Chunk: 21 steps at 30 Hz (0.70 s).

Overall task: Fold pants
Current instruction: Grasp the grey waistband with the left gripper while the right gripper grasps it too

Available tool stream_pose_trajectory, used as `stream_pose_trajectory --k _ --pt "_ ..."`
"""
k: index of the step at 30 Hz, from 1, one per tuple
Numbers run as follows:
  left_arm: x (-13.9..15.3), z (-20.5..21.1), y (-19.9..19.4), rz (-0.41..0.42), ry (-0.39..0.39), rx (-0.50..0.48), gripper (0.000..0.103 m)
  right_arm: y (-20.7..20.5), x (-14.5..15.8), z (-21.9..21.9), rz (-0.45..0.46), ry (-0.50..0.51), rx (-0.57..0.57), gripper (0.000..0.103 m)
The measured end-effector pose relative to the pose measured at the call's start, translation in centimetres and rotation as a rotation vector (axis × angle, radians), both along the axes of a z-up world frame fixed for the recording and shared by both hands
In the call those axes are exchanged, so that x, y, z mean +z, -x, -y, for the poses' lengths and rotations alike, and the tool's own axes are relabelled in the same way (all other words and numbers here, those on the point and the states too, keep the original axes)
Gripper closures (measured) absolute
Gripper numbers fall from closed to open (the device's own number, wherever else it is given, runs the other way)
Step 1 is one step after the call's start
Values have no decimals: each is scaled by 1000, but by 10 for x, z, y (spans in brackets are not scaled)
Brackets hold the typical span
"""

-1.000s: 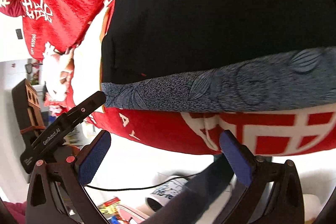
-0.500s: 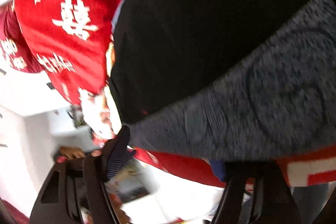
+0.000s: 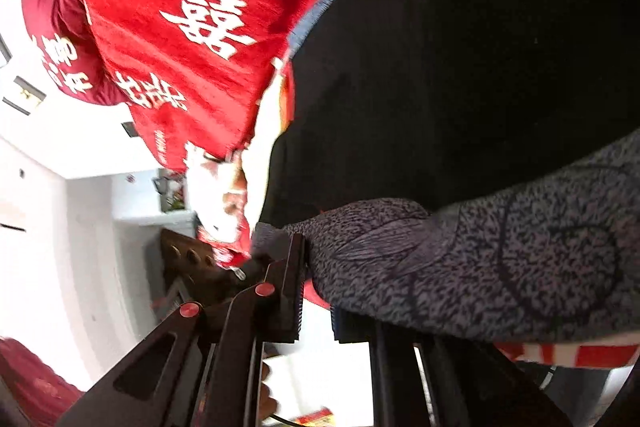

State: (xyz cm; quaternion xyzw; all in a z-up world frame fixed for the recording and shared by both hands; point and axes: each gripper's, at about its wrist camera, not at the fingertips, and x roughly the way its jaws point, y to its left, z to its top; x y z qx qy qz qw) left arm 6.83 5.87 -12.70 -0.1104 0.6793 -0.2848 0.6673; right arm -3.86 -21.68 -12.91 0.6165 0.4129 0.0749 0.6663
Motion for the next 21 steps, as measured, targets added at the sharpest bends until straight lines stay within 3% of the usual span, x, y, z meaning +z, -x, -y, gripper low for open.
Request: stream_pose_trajectory --k 3,8,9,10,12,13,14,16,21 --pt "6 -16 7 4 -24 5 16 5 -9 -4 -22 0 25 92" --pt "-8 -4 -2 8 -64 -17 16 11 -14 -6 -8 -12 14 92" --pt "-9 0 -5 15 -77 -15 19 15 -14 -4 -6 -7 22 92" --pt "-9 1 -7 19 -83 -12 32 17 -12 -4 -6 -6 37 90" --pt "-11 4 -7 2 -61 -23 45 30 -12 1 -25 14 38 88" --pt "-11 4 -6 4 -62 -26 45 39 -12 7 -42 29 26 87" --pt "-11 4 -5 12 -66 -34 45 48 -14 13 -61 39 9 83" --pt "-9 7 -3 30 -74 -64 50 75 -20 29 -105 48 -54 64" --pt "-2 13 -2 41 -62 -113 55 119 -32 61 -156 41 -186 61"
